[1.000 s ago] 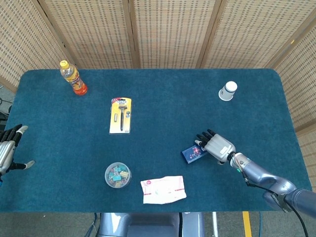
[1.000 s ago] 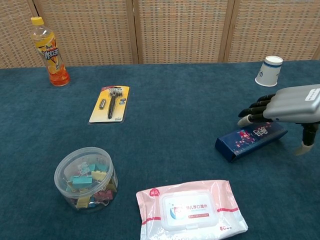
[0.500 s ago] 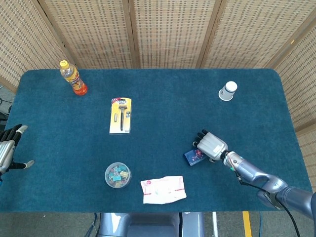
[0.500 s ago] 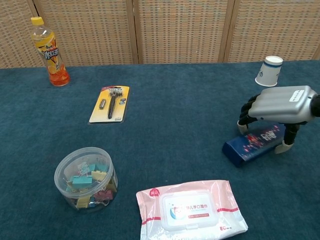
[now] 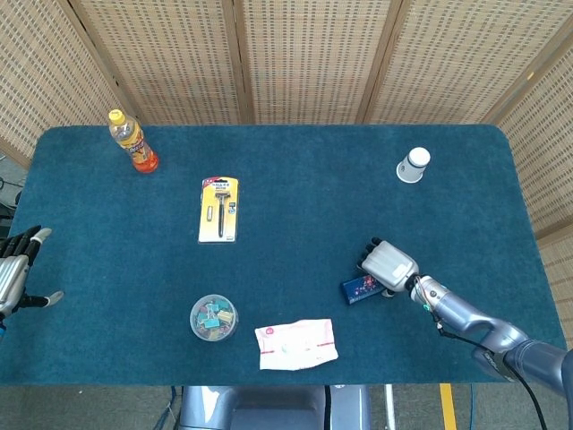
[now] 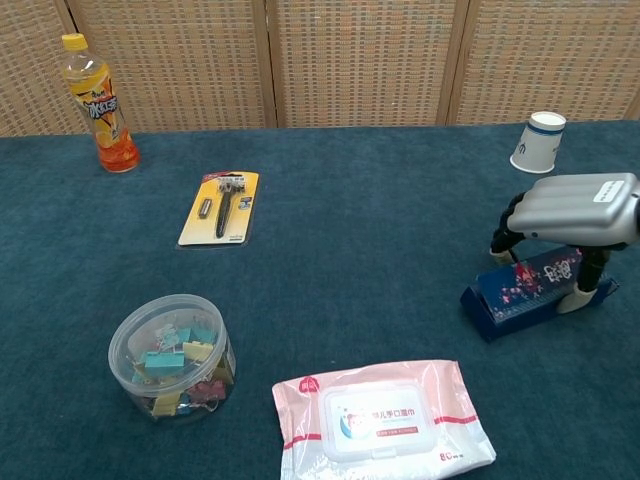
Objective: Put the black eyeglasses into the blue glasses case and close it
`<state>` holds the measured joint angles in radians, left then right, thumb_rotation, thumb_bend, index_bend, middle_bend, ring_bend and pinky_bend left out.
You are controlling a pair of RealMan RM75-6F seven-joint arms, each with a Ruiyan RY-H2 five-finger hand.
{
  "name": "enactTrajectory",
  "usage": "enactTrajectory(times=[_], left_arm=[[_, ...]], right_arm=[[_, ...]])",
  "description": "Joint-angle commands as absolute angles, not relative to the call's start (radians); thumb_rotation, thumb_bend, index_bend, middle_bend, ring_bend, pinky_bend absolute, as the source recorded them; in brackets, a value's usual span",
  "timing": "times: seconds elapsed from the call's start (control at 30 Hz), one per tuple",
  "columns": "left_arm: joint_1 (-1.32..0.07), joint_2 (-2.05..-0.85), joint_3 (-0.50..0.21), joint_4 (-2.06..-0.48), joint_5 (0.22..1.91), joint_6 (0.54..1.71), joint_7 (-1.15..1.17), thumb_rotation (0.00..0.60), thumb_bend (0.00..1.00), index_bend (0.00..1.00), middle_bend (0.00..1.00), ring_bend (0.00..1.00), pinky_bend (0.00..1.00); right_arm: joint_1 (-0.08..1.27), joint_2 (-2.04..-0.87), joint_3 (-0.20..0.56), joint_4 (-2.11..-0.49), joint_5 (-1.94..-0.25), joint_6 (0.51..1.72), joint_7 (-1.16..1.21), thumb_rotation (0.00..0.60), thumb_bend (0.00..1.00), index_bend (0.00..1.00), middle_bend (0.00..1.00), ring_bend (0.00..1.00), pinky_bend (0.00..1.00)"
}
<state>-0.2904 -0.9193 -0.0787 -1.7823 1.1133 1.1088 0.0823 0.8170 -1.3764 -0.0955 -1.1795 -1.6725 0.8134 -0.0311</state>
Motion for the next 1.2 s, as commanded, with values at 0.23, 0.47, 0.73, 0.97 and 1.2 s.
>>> enactTrajectory(times=[0.23,0.47,0.73,0.97,1.2], left_arm=[[-0.286,-0.915,-0.077,-1.786,1.126,1.116,0.073,0.600,0.00,0.00,0.00,0.00,0.00],[-0.282,-0.908,-0.076,-1.788,1.138,1.117,0.055,0.600,0.00,0.00,0.00,0.00,0.00],[-0.264,-0.898,-0.070,-1.773,1.186,1.133,-0.004,0.600,0.00,0.00,0.00,0.00,0.00],[-0.223,-0.914,-0.054,-1.753,1.281,1.214,-0.054,0.600,0.00,0.00,0.00,0.00,0.00],[-0.187,-0.915,-0.039,-1.734,1.381,1.292,-0.113,0.600,0.00,0.00,0.00,0.00,0.00]], right_arm=[[0.809,-1.308,-0.070,-1.295,-1.597,0.778,-0.108,0.600,0.00,0.04,0.00,0.00,0.12],[0.791,-1.247,-0.048,-1.384,-1.555,0.799,-0.168,0.600,0.00,0.03,0.00,0.00,0.10],[0.606,-1.107,-0.016,-1.511,-1.488,1.091,-0.174,0.600,0.00,0.02,0.00,0.00,0.09],[0.371,-1.171,0.006,-1.436,-1.435,1.415,0.010,0.600,0.00,0.02,0.00,0.00,0.03],[0.242,-1.211,-0.003,-1.430,-1.423,1.537,0.067,0.600,0.00,0.00,0.00,0.00,0.00]])
